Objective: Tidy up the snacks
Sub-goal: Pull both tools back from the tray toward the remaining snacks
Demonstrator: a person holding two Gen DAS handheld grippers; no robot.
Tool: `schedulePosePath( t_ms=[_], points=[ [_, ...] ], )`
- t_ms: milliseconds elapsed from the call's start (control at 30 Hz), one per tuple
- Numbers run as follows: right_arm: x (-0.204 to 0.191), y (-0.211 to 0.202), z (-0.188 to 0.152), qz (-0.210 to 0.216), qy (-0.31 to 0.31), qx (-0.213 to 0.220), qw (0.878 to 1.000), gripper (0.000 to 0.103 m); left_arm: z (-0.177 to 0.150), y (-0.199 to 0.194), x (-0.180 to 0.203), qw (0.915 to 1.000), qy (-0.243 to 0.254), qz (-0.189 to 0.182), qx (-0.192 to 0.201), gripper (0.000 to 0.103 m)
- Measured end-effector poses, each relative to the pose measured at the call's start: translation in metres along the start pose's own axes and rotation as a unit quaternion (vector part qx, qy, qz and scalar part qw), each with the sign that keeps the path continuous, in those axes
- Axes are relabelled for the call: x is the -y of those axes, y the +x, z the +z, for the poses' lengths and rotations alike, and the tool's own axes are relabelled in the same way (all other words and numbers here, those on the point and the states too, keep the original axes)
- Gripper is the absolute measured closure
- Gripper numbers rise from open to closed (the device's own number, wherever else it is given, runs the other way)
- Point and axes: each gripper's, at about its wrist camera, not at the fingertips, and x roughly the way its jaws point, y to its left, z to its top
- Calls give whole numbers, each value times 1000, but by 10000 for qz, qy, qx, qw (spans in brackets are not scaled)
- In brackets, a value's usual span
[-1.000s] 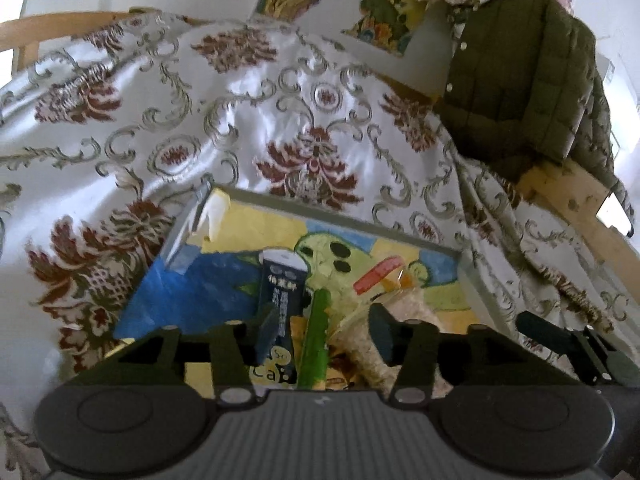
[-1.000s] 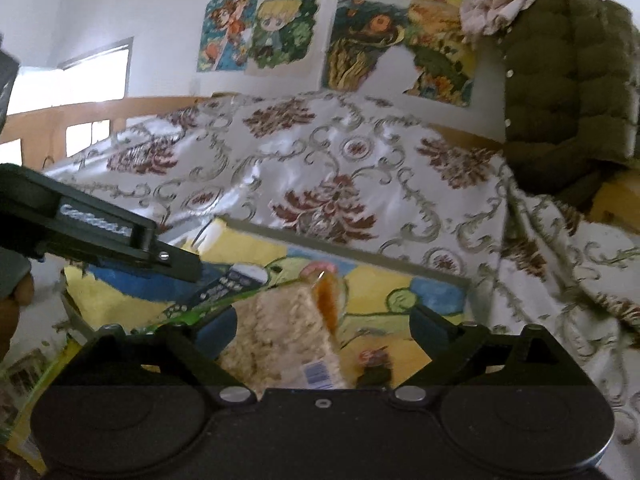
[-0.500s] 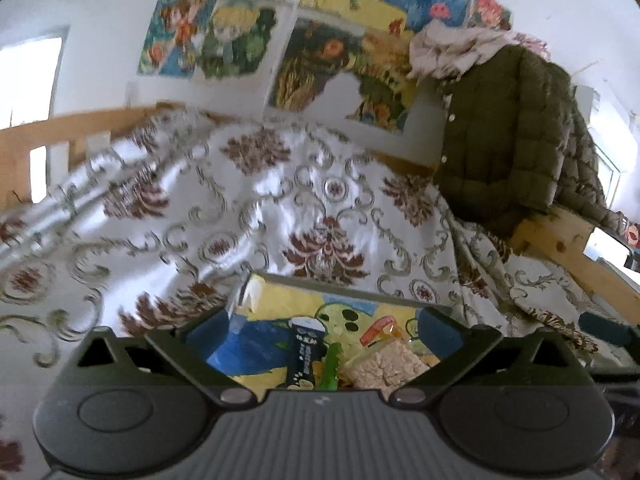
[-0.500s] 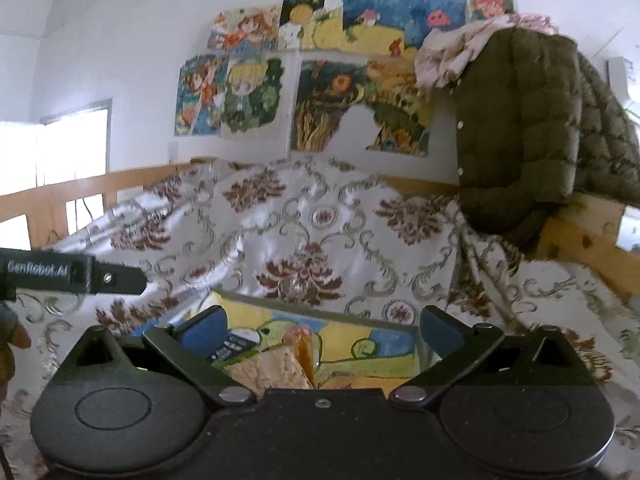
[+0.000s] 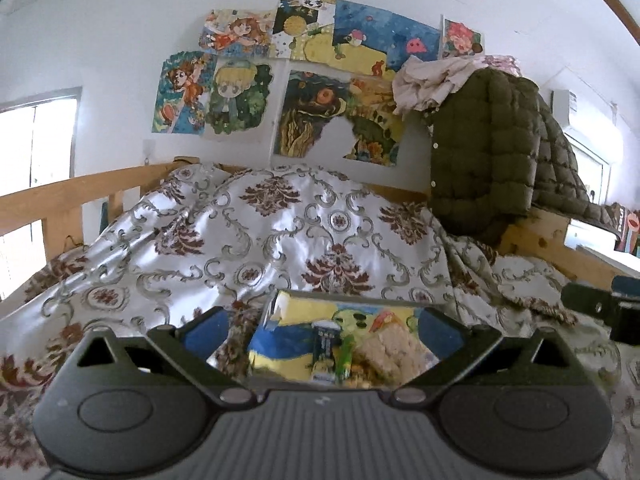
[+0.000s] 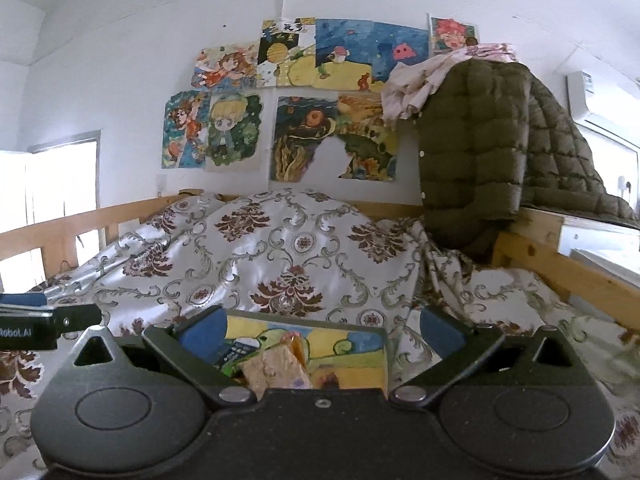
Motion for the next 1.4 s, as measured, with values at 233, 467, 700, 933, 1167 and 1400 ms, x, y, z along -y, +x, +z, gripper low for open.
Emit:
schedulePosePath(
  t_ms=[233, 467, 700, 933, 1167, 1400],
  points=[
    [-6, -46, -19, -112, 76, -130, 9998, 1, -20, -38, -8, 9998, -42, -50, -175, 0],
    [-16, -80, -42, -229, 214, -397, 9987, 1, -44, -68, -16, 9994, -64, -51, -350, 0],
    [-30, -103, -65, -259, 317, -676, 9969, 1, -65, -92, -27, 9989, -60, 17, -464, 0],
    [-43, -114, -86, -237, 384, -992, 9940, 1, -80, -111, -35, 9984, -30, 55, -560, 0],
    [-47, -115, -106, -261, 543, -1345, 9891, 1, -97, -115, -38, 9959, -5, 183, -887, 0],
    [-49, -112, -118, -257, 556, -1567, 9858, 1, -110, -112, -41, 9922, 3, 268, -1218, 0]
  ],
)
